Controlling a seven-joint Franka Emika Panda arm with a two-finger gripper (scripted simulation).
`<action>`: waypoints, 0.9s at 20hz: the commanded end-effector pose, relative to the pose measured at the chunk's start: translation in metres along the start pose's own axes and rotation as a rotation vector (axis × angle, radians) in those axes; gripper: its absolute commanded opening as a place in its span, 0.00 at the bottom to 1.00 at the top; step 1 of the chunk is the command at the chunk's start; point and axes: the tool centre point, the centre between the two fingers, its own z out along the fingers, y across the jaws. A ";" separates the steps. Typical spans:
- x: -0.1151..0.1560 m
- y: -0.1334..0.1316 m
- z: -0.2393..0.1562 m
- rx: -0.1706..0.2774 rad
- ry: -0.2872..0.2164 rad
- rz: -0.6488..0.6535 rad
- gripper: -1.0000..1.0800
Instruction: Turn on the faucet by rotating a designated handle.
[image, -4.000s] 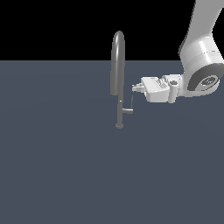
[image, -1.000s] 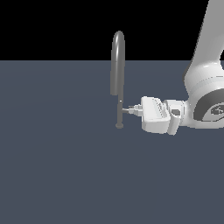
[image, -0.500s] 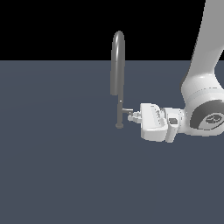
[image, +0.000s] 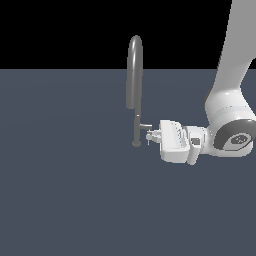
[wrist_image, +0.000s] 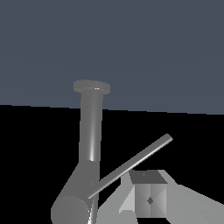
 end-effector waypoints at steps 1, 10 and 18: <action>0.029 0.006 0.000 0.009 0.013 0.038 0.00; 0.026 -0.013 -0.001 0.004 0.006 0.015 0.00; 0.052 -0.023 -0.001 0.009 0.014 0.041 0.00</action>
